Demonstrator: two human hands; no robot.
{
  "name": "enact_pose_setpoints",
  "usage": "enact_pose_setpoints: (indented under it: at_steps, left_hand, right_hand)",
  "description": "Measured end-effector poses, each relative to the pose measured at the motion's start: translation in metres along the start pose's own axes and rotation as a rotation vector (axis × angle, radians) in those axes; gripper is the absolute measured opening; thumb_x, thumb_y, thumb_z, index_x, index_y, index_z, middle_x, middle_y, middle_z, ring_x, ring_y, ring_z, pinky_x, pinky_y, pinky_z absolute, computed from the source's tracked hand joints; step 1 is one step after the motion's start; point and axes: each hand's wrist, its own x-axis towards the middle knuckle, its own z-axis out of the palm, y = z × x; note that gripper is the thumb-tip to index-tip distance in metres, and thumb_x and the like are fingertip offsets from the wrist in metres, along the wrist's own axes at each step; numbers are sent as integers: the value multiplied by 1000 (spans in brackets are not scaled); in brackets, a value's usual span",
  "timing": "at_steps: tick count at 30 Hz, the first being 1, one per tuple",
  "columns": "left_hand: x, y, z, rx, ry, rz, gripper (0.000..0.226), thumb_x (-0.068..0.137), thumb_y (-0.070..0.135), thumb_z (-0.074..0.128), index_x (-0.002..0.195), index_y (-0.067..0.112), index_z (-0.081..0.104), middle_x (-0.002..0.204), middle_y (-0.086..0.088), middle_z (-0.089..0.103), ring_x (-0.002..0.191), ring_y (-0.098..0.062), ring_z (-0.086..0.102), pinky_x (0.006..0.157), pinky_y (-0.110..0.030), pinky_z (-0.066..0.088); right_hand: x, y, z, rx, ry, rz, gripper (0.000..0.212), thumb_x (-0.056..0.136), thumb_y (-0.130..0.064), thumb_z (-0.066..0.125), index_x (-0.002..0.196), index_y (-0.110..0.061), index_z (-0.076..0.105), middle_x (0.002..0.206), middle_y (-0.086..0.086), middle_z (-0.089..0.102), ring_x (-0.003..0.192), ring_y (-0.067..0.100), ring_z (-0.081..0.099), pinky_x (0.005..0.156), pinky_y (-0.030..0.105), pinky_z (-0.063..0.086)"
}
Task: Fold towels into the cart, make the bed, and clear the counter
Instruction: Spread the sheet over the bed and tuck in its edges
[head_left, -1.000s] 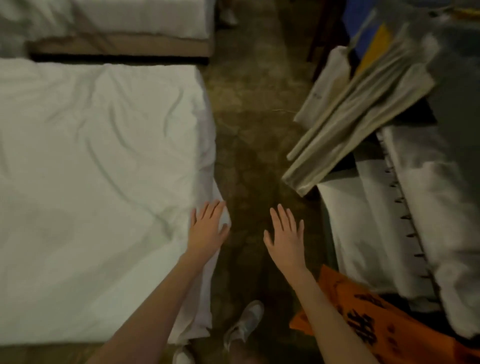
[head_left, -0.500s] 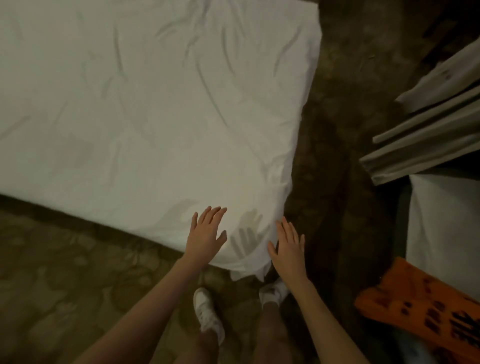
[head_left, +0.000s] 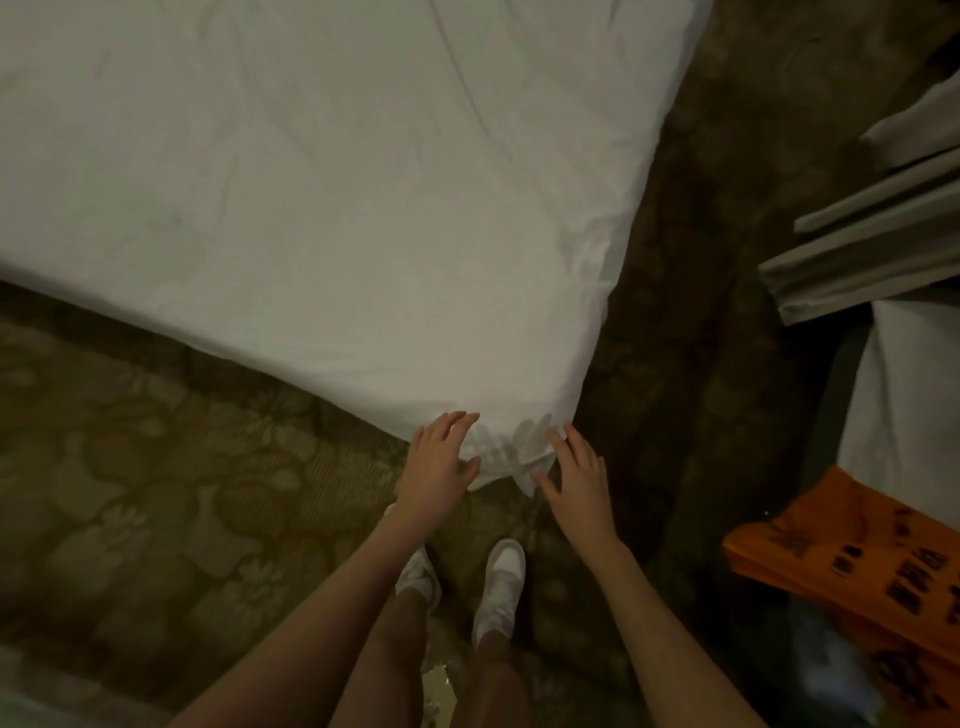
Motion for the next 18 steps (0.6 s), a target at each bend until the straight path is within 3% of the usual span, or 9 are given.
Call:
enact_pose_setpoints:
  at_steps: [5, 11, 18]
  left_hand:
    - [-12, -3, 50, -139, 51, -60, 47, 88, 13, 62, 133, 13, 50, 133, -6, 50, 120, -22, 50, 97, -33, 43]
    - [-23, -12, 113, -297, 71, -127, 45, 89, 17, 63, 131, 15, 50, 129, -2, 53, 116, -16, 52, 89, -22, 40]
    - [-4, -7, 136, -433, 272, -192, 26, 88, 19, 66, 111, 12, 57, 104, 10, 62, 97, -2, 56, 77, -12, 40]
  right_hand:
    - [3, 31, 27, 100, -13, -31, 57, 90, -23, 61, 142, -21, 38, 152, 2, 29, 139, 21, 29, 114, 39, 29]
    - [16, 63, 55, 214, 28, -29, 57, 87, -16, 66, 139, -14, 42, 144, 5, 42, 133, 20, 37, 111, 38, 34]
    - [48, 73, 88, 318, 165, 43, 27, 87, -17, 64, 111, -6, 58, 114, 7, 53, 106, 23, 52, 87, 41, 48]
